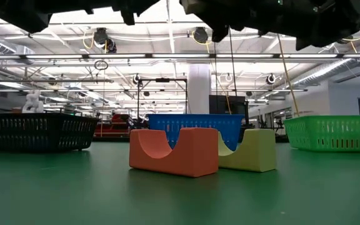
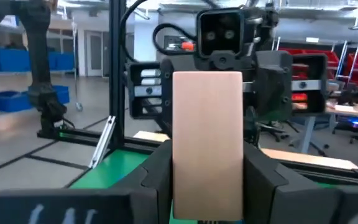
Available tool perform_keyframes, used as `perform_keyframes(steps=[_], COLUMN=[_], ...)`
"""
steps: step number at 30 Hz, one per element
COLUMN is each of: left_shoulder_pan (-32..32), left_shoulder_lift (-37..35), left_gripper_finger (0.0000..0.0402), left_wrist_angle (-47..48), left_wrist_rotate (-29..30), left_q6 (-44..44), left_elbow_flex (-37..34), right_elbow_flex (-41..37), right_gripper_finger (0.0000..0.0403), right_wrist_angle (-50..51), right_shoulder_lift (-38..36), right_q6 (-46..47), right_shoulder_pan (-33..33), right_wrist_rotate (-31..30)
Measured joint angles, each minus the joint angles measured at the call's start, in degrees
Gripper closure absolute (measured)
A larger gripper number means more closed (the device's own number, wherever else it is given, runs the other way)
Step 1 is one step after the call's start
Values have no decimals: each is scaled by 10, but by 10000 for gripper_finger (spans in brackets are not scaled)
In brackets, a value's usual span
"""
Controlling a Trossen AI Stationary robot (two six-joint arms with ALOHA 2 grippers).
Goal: Sort & place blocks by color
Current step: Put the top brown block into the blue bin
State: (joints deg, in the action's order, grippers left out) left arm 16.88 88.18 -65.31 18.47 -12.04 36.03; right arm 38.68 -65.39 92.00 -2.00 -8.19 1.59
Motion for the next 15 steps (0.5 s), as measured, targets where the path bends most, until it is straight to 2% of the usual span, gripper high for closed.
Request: perform_keyframes(steps=[2, 9, 15], left_shoulder_pan=[0, 13, 30], left_shoulder_lift=[1, 1, 2], left_gripper_finger=[192, 192, 192], left_wrist_angle=[2, 7, 10], left_wrist_rotate=[-3, -6, -6], left_q6=[16, 11, -14], left_elbow_flex=[0, 2, 2], right_elbow_flex=[7, 18, 20], right_gripper_finger=[292, 292, 292], right_wrist_angle=[0, -3, -4], right_shoulder_lift=[6, 6, 4], right_q6=[-9, -21, -17], right_shoulder_pan=[1, -6, -5], right_wrist_rotate=[19, 12, -47])
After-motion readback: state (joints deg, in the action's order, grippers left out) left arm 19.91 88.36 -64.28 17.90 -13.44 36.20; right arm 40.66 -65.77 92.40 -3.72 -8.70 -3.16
